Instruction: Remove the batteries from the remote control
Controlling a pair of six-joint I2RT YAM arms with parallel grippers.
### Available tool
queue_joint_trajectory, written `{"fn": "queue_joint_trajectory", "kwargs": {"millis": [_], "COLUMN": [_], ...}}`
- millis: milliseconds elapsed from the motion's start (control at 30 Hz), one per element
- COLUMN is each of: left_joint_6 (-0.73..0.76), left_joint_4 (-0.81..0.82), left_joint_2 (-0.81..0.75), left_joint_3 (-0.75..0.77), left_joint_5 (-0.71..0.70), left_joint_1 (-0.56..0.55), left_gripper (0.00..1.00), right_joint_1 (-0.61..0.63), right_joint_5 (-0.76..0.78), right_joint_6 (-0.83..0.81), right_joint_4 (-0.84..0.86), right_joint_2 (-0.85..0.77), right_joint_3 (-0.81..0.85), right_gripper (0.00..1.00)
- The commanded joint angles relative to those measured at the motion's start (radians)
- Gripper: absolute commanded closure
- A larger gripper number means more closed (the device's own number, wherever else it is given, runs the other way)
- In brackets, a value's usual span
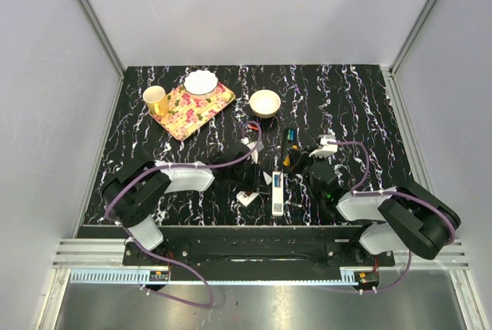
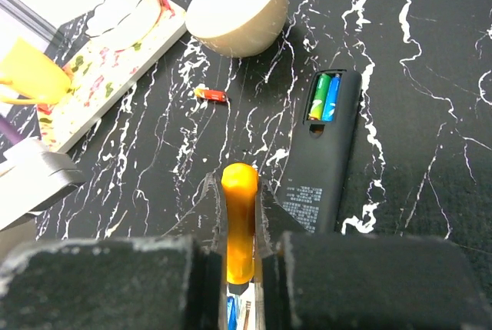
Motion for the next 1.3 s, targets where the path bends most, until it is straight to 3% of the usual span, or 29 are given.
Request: {"fn": "queue_joint_trajectory", "kwargs": {"millis": [0, 1267], "left_joint_6": [0.007, -0.023], "left_joint_4": [-0.031, -0.073], "left_joint_2": [0.030, 0.132], "left_joint_3": [0.080, 0.200], "left_joint_5": [0.000, 0.050], "left_joint_1": [0.029, 0.033], "left_gripper": [0.82, 0.89], "right_joint_1": [0.010, 0.013], "right_joint_5": [0.024, -0.091], "right_joint_6": [-0.025, -0.075], "right_joint_4": [0.103, 0.134], "right_joint_2": [-0.013, 0.001], "right_joint_3": [0.005, 0.008], "right_gripper": [1.00, 1.00]}}
